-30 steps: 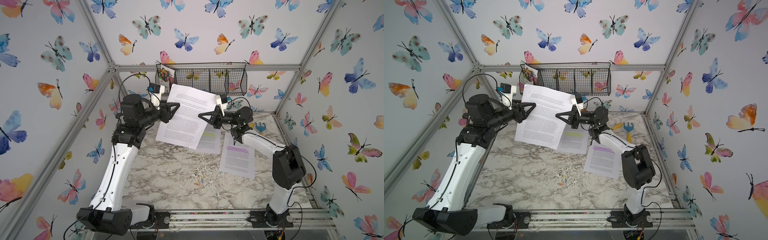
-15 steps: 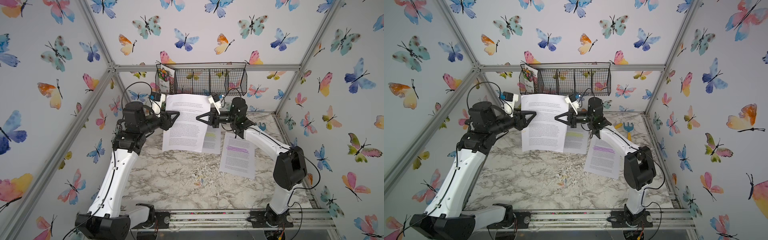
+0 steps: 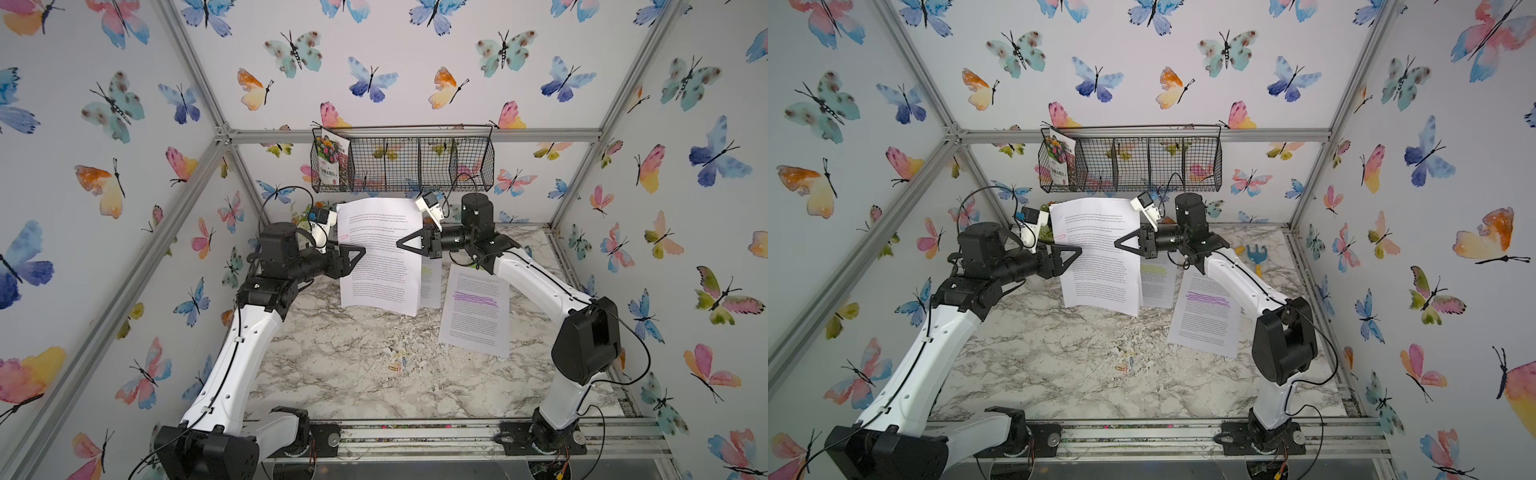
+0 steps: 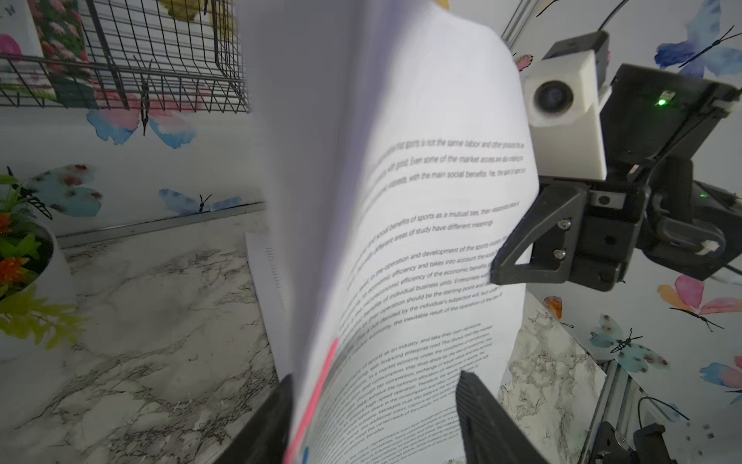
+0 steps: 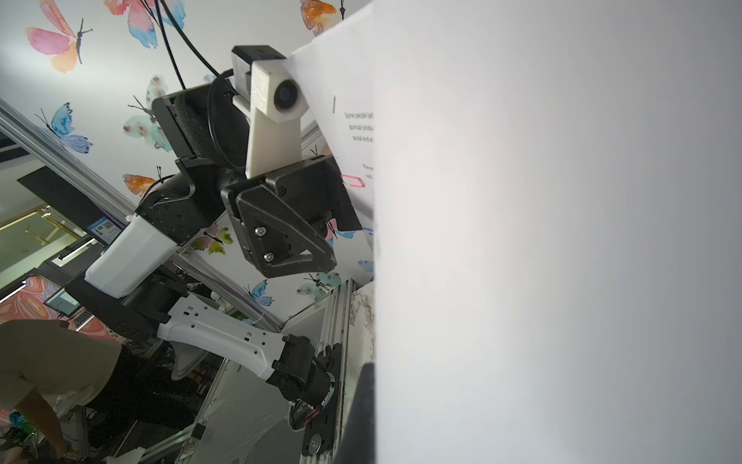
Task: Unclip the paperclips from the documents
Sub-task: Pick up the document from the center of the board, then remove the paper clip from the document.
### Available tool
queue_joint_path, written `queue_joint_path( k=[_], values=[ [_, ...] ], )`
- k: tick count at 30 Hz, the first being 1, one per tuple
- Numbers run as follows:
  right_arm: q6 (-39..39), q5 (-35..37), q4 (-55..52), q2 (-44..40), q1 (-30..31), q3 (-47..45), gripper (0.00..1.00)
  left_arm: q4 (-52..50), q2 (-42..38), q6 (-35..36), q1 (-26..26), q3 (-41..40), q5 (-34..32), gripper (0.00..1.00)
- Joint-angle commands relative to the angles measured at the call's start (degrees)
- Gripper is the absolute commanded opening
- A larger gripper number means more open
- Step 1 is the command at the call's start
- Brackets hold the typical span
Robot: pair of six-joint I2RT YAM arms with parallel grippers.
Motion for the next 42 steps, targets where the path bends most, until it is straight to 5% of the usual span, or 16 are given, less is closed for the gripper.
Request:
queue_joint_path(
  k=[1, 13, 24, 33, 42],
  values=[
    [-1.63, 0.17, -8.12, -2.06, -0.33, 1.53, 0.02, 3.23, 0.24, -3.86, 0.37, 0.81, -1.76, 0.59],
    [-0.57, 2.17, -21.09, -0.37, -0.33, 6.81, 0.02, 2.19, 4.79, -11.86, 0.99, 1.96, 6.96, 0.58],
    [-3.01, 3.29, -31.66, 1.53, -0.33, 10.08, 0.02, 3.92, 3.54, -17.61, 6.86, -0.85, 12.09, 0.55],
    [-3.22, 3.03, -31.84, 1.79, -0.3, 10.79, 0.02, 6.06, 4.0, -20.43, 7.26, -2.79, 15.97, 0.47],
    [-1.61, 0.1, -27.87, 0.43, -0.29, 9.46, 0.02, 7.17, 4.72, -21.04, 7.23, -4.58, 17.1, 0.53]
  ],
)
